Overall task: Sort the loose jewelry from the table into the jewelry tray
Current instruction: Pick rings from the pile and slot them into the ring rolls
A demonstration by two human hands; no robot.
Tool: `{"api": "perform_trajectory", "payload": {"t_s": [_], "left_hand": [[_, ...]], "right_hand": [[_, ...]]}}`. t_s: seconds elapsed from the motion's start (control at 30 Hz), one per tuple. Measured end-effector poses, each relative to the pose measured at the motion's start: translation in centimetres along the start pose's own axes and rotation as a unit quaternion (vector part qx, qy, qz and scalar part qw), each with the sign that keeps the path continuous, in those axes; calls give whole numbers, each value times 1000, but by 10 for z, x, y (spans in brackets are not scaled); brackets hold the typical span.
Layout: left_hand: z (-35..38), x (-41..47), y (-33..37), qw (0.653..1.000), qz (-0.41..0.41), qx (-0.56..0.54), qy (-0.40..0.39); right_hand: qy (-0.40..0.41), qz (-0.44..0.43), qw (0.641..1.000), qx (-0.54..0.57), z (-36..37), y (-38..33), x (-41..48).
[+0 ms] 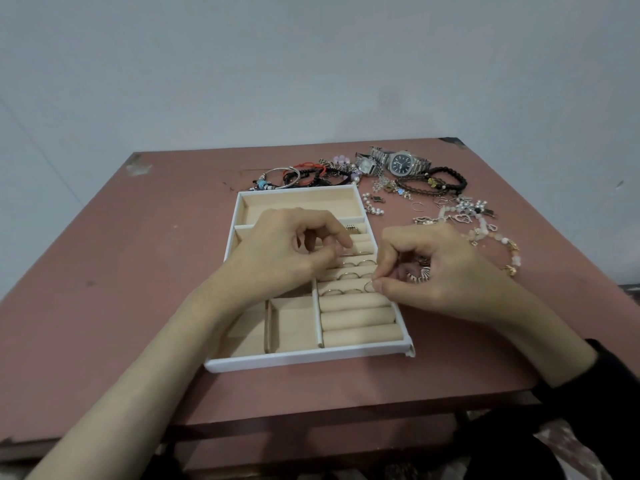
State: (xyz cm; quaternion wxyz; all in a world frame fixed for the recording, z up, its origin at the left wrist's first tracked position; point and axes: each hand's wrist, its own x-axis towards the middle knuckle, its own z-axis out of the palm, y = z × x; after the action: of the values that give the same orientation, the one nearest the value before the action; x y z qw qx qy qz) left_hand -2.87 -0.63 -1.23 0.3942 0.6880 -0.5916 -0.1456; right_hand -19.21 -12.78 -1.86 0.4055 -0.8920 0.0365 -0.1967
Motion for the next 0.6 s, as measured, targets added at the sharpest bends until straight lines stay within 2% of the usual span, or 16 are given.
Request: {"api": "perform_trajectory", "payload": {"t_s": [0.3, 0.6], "left_hand": [[1, -3, -4, 999, 11, -33, 24], [2, -2, -3, 998, 28, -14, 50]], "right_hand": [[-14, -3, 1000, -14, 0, 2, 1], [-31, 22, 999, 14, -1, 3, 3]]}}
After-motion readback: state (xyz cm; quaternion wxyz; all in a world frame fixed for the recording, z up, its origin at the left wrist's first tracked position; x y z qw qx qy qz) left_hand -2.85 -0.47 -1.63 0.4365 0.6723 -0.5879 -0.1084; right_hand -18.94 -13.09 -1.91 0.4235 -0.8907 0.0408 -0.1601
